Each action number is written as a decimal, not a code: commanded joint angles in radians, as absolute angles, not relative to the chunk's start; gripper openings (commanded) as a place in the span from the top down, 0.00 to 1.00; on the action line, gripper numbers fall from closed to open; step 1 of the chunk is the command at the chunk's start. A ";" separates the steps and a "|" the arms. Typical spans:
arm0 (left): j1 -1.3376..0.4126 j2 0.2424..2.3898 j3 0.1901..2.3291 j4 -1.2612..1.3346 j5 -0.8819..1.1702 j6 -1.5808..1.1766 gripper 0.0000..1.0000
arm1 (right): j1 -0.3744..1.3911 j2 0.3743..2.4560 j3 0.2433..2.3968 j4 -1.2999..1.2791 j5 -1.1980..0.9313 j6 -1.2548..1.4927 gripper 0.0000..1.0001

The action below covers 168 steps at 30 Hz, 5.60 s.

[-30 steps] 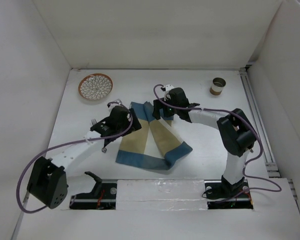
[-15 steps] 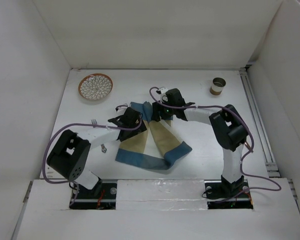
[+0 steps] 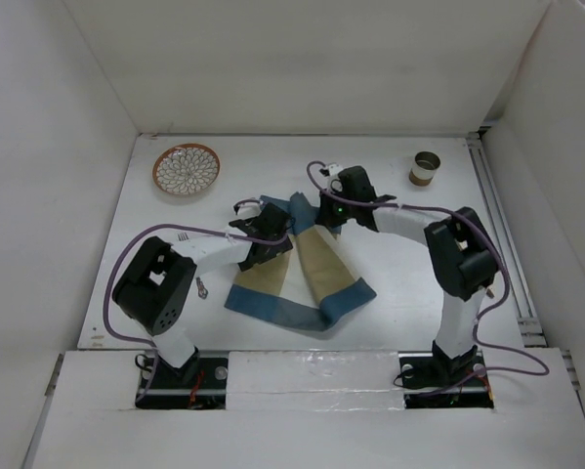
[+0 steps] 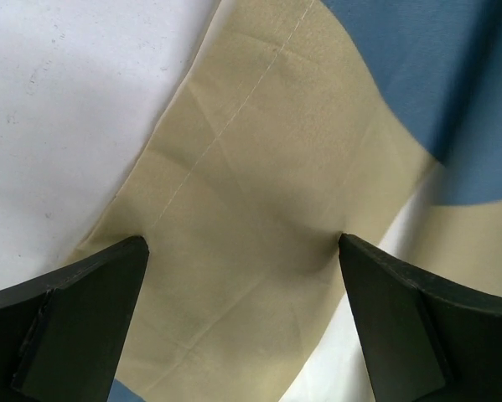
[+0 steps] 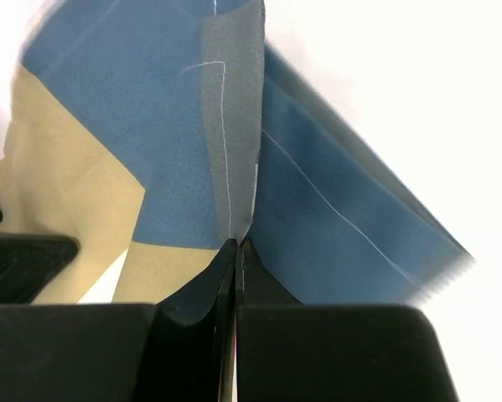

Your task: Set the dinner table for one person

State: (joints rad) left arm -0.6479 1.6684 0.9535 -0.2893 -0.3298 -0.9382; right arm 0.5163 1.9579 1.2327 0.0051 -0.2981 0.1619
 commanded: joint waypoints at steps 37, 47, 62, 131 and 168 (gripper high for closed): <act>-0.578 1.871 1.160 -0.477 -0.310 -1.143 0.00 | 0.506 1.518 0.871 -0.245 0.164 0.436 0.00; -0.451 1.991 1.313 -0.512 -0.287 -1.118 0.00 | 0.416 1.928 1.316 -0.409 0.183 0.359 0.00; -0.319 2.194 1.663 -0.591 -0.222 -1.005 0.00 | 0.325 2.198 1.766 -0.557 0.123 0.291 0.00; -0.272 1.223 1.370 -0.670 -0.413 -0.729 0.00 | 0.295 2.119 1.591 -0.489 0.097 0.271 0.00; -0.272 1.241 1.342 -0.623 -0.334 -0.710 0.00 | 0.353 1.967 1.561 -0.538 0.196 0.370 0.00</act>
State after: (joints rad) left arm -0.2737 1.2655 1.3510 -0.6540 -0.3370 -0.7219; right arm 0.3420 2.0396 1.4937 -0.4976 0.1570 0.3698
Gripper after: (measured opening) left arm 0.996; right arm 0.999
